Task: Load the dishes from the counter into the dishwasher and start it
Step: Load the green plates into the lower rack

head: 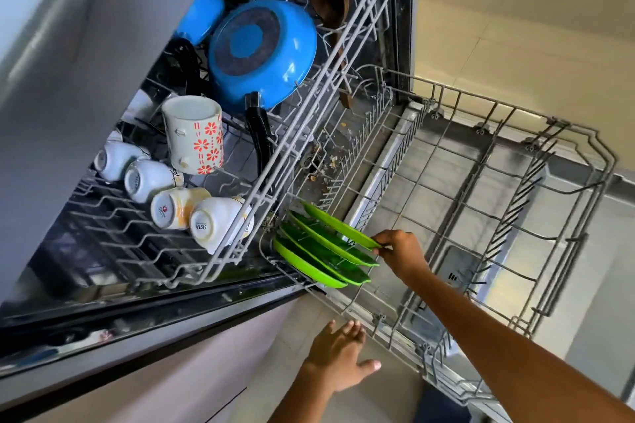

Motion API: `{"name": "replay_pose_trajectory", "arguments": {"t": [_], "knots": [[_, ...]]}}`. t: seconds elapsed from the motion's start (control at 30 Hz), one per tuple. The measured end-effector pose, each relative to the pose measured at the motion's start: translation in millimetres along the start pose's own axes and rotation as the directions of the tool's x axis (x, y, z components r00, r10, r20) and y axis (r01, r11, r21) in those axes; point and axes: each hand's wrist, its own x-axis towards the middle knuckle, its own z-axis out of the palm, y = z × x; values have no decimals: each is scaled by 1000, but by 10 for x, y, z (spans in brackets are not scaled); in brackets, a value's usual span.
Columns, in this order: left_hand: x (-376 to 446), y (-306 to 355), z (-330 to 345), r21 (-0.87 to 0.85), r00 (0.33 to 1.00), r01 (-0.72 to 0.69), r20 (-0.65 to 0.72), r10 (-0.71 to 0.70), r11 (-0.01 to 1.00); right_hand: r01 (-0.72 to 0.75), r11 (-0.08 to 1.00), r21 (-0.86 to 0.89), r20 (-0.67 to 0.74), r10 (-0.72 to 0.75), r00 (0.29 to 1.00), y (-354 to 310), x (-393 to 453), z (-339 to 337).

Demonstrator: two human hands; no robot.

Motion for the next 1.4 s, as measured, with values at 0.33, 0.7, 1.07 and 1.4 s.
{"name": "replay_pose_trajectory", "arguments": {"t": [0.33,0.7,1.07,1.4], "knots": [[17,-23,71,9,997,-8,-75,9,1000,18,967,-253,149,20,989,-71,11,40],[-446,423,-45,-196,804,-53,-589,-74,979,208,946,-248,-242,-268,933,-587,-1232,-472],[-3702,1063,318,-482,414,-68,-810,-415,873,615,766,-189,-246,-643,725,-2486,-3427,-969],[-5862,1511,1843,-812,-186,-47,-565,-804,582,930,360,69,102,-930,353,-4152,-5002,-263]]}}
